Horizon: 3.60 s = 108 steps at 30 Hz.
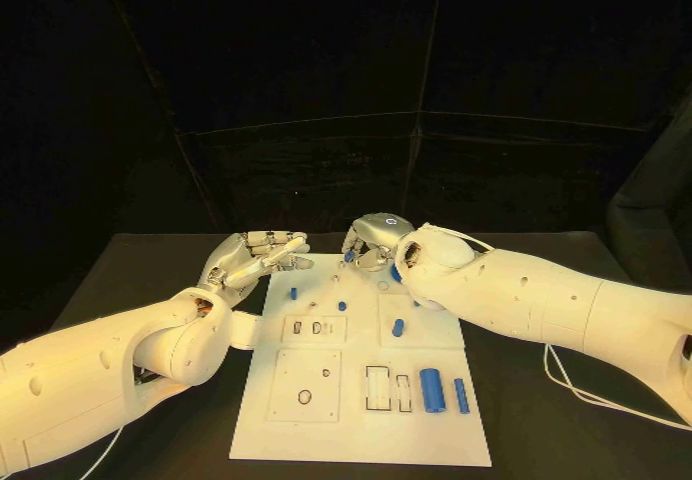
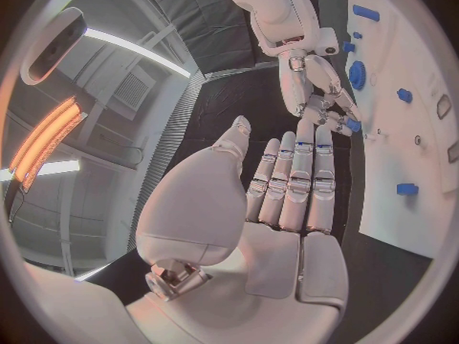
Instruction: Assemble the parts on the task board
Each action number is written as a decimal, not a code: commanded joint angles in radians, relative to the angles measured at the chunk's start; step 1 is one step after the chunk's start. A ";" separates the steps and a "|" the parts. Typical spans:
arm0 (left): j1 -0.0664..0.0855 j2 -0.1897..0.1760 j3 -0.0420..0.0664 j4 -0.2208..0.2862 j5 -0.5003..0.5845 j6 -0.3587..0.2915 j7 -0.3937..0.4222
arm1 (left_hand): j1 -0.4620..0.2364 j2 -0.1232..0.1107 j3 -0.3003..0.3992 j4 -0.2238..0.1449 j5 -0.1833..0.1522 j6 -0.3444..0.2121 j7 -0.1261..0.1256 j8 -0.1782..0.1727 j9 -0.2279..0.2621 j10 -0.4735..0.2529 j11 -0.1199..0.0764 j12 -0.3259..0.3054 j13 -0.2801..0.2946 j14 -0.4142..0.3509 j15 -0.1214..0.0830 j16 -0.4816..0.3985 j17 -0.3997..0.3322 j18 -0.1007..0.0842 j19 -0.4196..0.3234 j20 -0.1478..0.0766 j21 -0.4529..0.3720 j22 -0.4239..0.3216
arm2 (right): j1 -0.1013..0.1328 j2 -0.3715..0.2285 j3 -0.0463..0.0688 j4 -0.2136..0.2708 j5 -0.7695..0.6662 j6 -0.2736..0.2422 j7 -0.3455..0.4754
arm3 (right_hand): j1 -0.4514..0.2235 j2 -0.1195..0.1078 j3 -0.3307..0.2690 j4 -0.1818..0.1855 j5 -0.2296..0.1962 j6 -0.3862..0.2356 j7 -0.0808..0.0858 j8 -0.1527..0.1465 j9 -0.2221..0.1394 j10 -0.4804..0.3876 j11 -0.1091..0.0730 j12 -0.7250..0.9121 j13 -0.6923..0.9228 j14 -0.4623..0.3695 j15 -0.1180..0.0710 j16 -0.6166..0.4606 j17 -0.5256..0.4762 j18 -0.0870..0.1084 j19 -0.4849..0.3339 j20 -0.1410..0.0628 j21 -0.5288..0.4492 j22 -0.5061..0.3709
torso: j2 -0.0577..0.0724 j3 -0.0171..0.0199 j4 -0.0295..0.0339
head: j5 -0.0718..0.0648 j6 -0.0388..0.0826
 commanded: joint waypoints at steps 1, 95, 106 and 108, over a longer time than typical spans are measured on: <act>0.002 0.001 0.001 0.001 -0.005 0.016 0.001 | 0.000 0.007 0.000 -0.005 0.002 0.003 0.006 -0.006 -0.002 -0.004 0.006 -0.004 -0.002 0.002 0.007 -0.006 0.001 0.007 0.009 0.001 -0.007 -0.001 | 0.003 0.013 0.001 -0.015 -0.003 0.006 0.005 | -0.003 -0.009 0.008 0.001 -0.001 0.000 0.008 -0.003 -0.001 -0.006 0.005 -0.004 -0.002 0.026 -0.005 0.005 0.002 -0.009 0.002 0.001 0.006 0.002 | 0.004 -0.0021 0.0012 | 0.001 0.001; 0.006 -0.003 -0.004 -0.023 -0.005 0.039 -0.017 | -0.002 0.011 -0.003 -0.011 0.001 0.003 0.006 -0.012 -0.001 -0.005 0.007 -0.012 -0.002 0.001 0.008 -0.014 0.003 0.006 0.010 0.002 -0.014 -0.006 | 0.012 -0.259 0.025 0.187 0.204 0.173 -0.185 | 0.056 -0.131 -0.339 0.313 0.103 -0.228 0.027 0.040 -0.001 0.235 0.008 1.364 1.339 0.082 0.007 0.240 0.433 -0.080 0.174 0.014 0.247 0.401 | 0.009 0.0082 -0.0250 | -0.002 -0.003; 0.006 -0.002 -0.005 -0.026 -0.005 0.041 -0.018 | -0.002 0.011 -0.003 -0.012 0.001 0.003 0.005 -0.012 -0.001 -0.005 0.006 -0.013 -0.002 0.001 0.008 -0.015 0.003 0.007 0.011 0.002 -0.014 -0.007 | 0.010 -0.241 0.025 0.163 0.196 0.217 -0.193 | 0.068 -0.128 -0.338 0.312 0.115 -0.227 0.027 0.044 -0.001 0.242 0.009 1.376 1.354 0.083 0.008 0.242 0.438 -0.082 0.177 0.015 0.252 0.409 | 0.010 0.0089 -0.0243 | -0.004 -0.008; 0.006 -0.001 -0.005 -0.027 -0.005 0.041 -0.018 | -0.002 0.012 -0.002 -0.012 0.001 0.003 0.005 -0.012 -0.001 -0.005 0.006 -0.013 -0.002 0.001 0.008 -0.015 0.003 0.007 0.011 0.002 -0.015 -0.007 | 0.009 -0.236 0.025 0.158 0.194 0.219 -0.192 | 0.071 -0.125 -0.337 0.312 0.117 -0.227 0.027 0.046 0.000 0.241 0.009 1.377 1.355 0.083 0.008 0.242 0.440 -0.083 0.179 0.016 0.254 0.414 | 0.010 0.0085 -0.0239 | -0.006 -0.008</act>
